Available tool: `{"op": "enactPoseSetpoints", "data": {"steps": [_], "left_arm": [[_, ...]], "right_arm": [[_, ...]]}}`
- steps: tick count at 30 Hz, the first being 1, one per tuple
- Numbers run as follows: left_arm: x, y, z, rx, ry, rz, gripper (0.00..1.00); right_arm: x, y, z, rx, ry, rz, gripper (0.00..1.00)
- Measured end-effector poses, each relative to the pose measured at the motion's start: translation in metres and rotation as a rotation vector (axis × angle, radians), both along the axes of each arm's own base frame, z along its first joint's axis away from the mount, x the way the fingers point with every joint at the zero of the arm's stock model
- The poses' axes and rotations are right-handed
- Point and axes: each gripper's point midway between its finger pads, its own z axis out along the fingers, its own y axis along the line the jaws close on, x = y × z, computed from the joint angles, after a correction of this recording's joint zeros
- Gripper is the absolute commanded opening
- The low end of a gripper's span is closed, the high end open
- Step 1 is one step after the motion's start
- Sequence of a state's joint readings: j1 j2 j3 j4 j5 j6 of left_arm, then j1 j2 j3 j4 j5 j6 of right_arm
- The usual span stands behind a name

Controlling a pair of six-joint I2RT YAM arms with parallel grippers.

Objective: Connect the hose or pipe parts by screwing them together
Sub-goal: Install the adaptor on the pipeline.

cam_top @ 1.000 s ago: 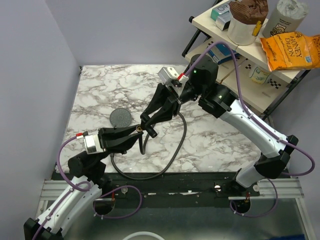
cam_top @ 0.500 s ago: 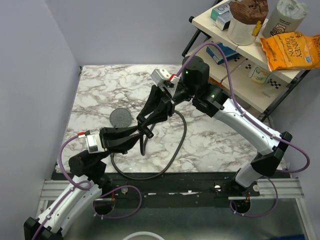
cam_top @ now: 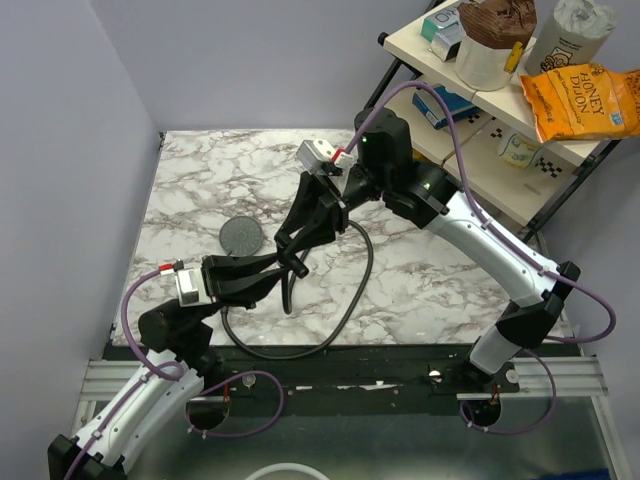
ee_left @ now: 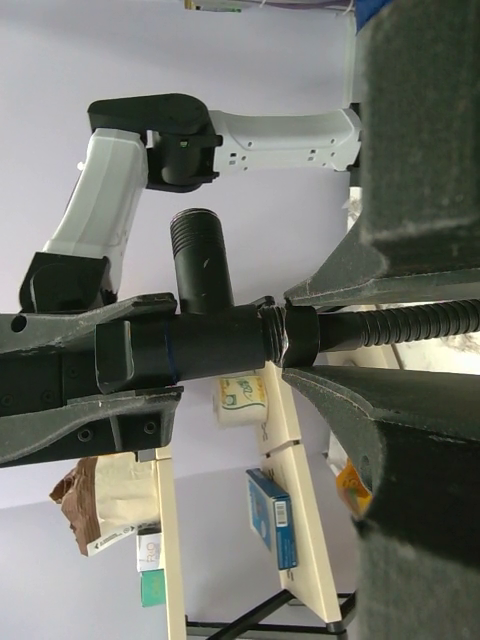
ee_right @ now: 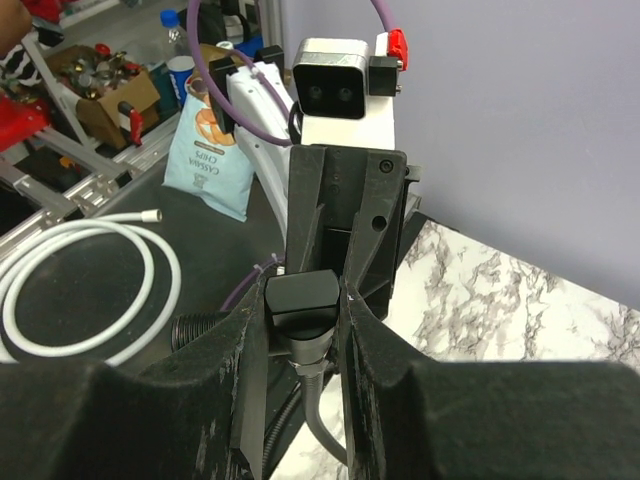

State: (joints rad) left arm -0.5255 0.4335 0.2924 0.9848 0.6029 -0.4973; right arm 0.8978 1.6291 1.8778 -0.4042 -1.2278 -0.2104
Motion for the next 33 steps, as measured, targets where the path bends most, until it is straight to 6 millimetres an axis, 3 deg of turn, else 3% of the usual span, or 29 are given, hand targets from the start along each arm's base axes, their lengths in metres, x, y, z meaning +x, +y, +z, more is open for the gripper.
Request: {"op": "enactPoseSetpoints", "data": {"steps": [13, 33], "left_arm": [[0.009, -0.006, -0.018, 0.055, 0.054, 0.004, 0.0], [0.015, -0.008, -0.029, 0.094, 0.089, 0.021, 0.0]], "right_arm": [[0.01, 0.001, -0.023, -0.118, -0.006, -0.116, 0.01], [0.019, -0.007, -0.034, 0.004, -0.005, -0.342, 0.01]]}}
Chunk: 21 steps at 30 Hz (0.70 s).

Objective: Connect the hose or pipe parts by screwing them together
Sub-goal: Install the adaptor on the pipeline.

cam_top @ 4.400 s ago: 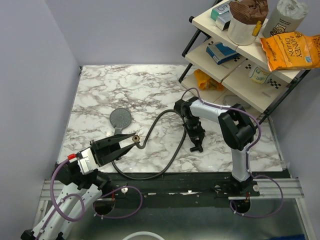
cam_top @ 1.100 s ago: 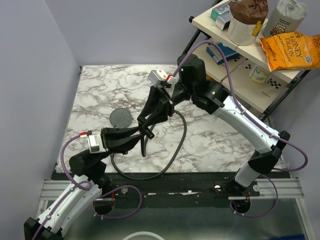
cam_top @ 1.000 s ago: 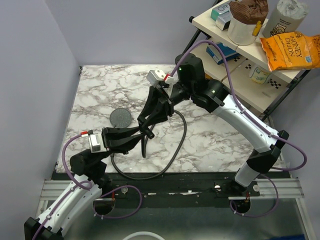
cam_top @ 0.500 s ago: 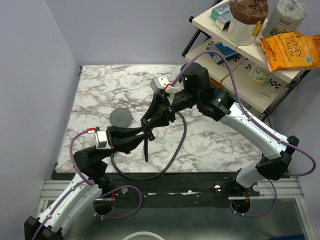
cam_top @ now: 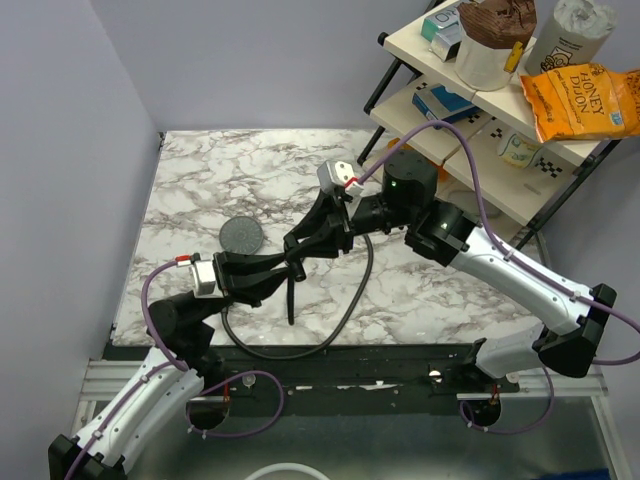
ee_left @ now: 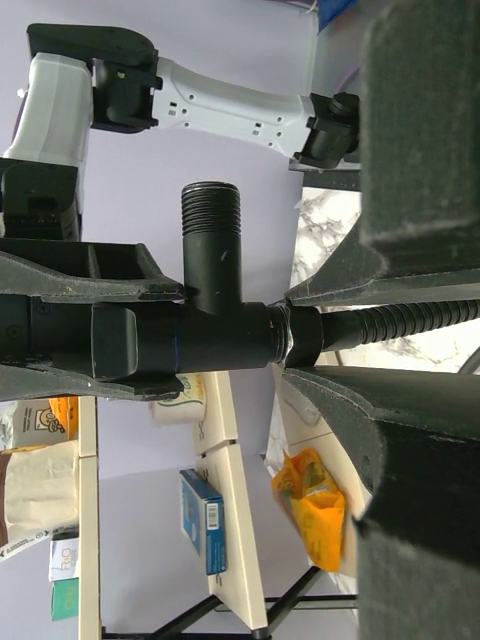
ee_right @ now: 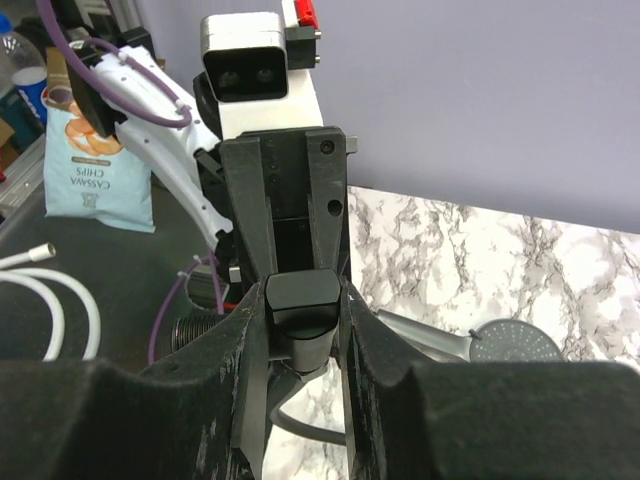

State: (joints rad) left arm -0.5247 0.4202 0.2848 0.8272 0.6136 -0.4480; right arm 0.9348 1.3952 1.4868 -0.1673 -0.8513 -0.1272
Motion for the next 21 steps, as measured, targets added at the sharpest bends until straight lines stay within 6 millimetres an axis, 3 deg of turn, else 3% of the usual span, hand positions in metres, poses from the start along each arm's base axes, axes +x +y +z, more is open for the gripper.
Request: {"op": "enactPoseSetpoints", "data": {"steps": [21], "left_arm": [[-0.009, 0.009, 0.021, -0.051, -0.084, 0.024, 0.0]], "right_arm": [[-0.009, -0.003, 0.027, 0.173, 0.026, -0.005, 0.01]]}}
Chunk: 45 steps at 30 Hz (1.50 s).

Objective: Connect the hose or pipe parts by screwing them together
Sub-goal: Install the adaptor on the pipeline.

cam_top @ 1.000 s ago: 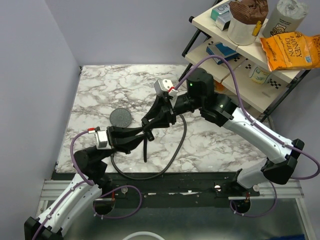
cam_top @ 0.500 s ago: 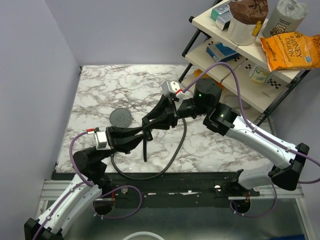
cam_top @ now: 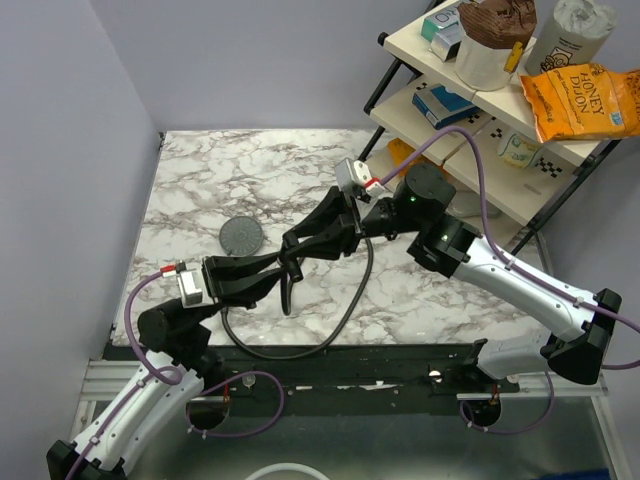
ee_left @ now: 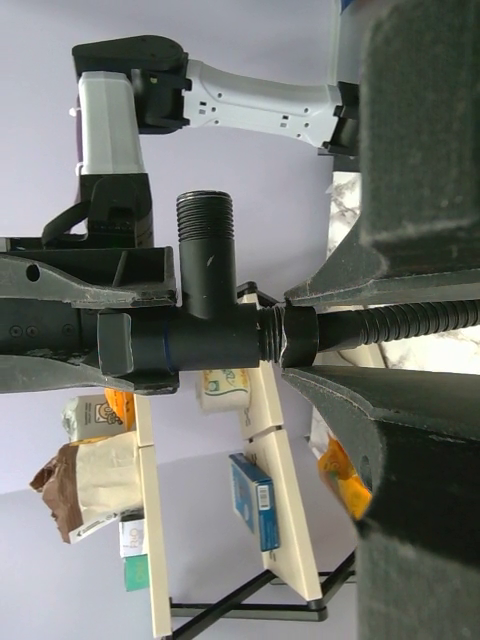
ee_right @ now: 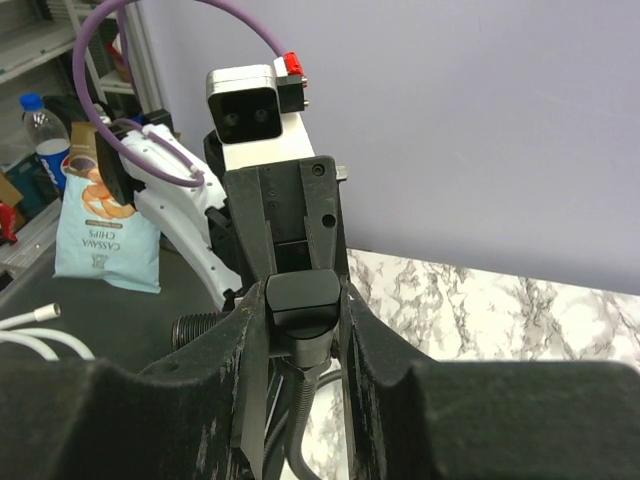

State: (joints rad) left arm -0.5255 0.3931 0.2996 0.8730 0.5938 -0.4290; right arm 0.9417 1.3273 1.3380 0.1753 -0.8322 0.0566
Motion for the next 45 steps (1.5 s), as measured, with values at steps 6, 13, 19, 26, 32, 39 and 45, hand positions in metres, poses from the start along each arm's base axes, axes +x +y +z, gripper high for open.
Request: {"op": "enactPoseSetpoints", "data": {"steps": [6, 13, 19, 26, 32, 39, 45], "left_arm": [[-0.002, 0.002, 0.007, -0.011, -0.016, 0.003, 0.0], [-0.004, 0.004, 0.013, -0.026, -0.033, 0.008, 0.0], [-0.002, 0.003, 0.012, -0.021, -0.025, 0.007, 0.0], [-0.002, 0.003, 0.016, -0.024, -0.028, 0.006, 0.0], [-0.001, 0.001, 0.013, -0.012, -0.015, 0.0, 0.0], [0.0, 0.0, 0.011, -0.005, -0.008, -0.002, 0.0], [0.001, -0.001, 0.008, 0.003, 0.002, -0.003, 0.0]], "right_arm": [[-0.004, -0.001, 0.01, 0.026, -0.003, 0.014, 0.01], [-0.011, -0.007, 0.025, 0.056, -0.031, 0.037, 0.01], [-0.016, -0.009, 0.03, 0.058, -0.046, 0.057, 0.01], [-0.018, -0.004, 0.033, 0.05, -0.088, 0.066, 0.01], [-0.012, 0.004, 0.015, 0.001, -0.086, 0.06, 0.01], [-0.009, 0.004, 0.012, -0.012, -0.104, 0.047, 0.01], [-0.008, 0.003, 0.009, -0.038, -0.106, 0.04, 0.01]]}}
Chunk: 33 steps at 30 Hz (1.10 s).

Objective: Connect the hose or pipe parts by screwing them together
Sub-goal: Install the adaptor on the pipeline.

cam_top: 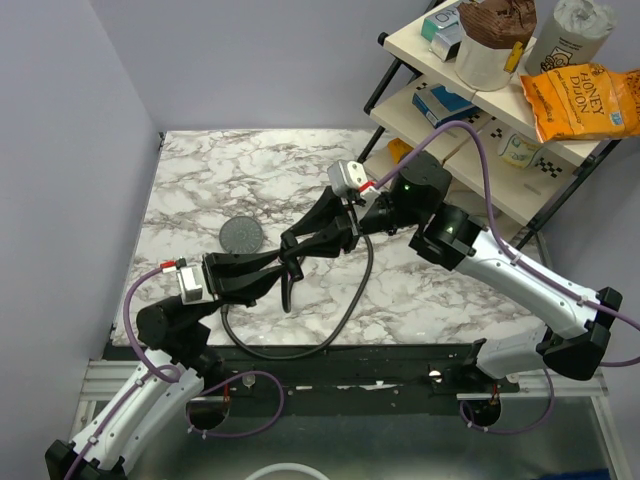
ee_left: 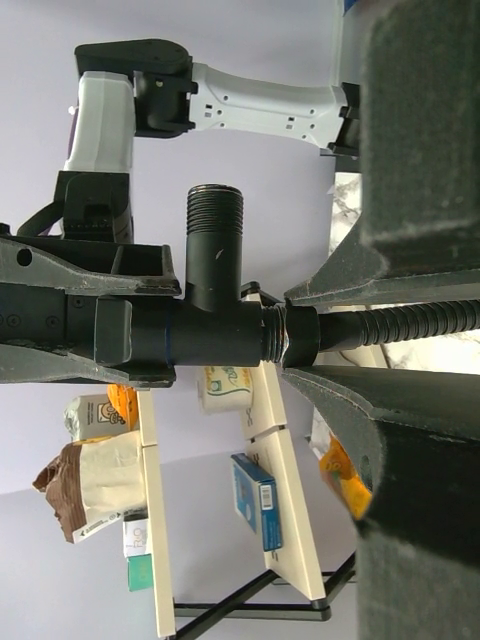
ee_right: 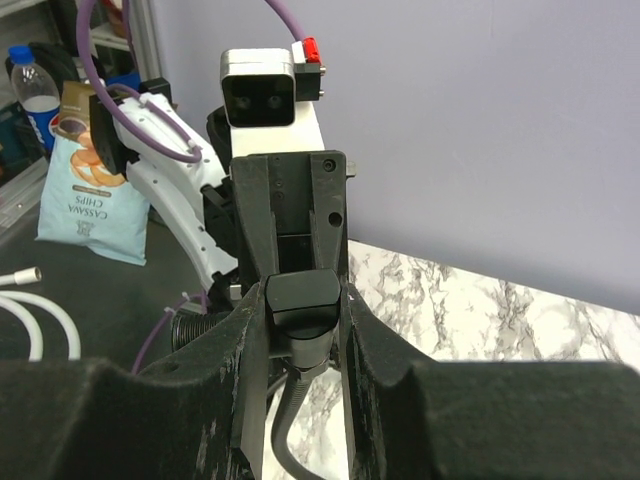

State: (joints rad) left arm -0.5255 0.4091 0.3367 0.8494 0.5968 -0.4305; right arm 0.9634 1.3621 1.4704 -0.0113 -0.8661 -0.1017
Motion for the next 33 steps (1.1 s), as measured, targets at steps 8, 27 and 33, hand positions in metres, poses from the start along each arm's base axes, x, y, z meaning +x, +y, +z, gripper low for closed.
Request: {"op": "enactPoseSetpoints", "data": {"steps": [8, 27, 33], "left_arm": [[0.001, -0.001, -0.002, 0.008, 0.01, -0.002, 0.0], [0.002, -0.002, -0.006, 0.02, 0.026, -0.002, 0.0], [0.006, -0.003, -0.012, 0.038, 0.045, 0.007, 0.0]], "right_arm": [[0.001, 0.001, -0.002, -0.048, 0.008, 0.0, 0.01], [0.004, 0.005, -0.008, -0.069, 0.015, -0.032, 0.01], [0.009, 0.005, -0.015, -0.069, 0.045, -0.081, 0.01]]}}
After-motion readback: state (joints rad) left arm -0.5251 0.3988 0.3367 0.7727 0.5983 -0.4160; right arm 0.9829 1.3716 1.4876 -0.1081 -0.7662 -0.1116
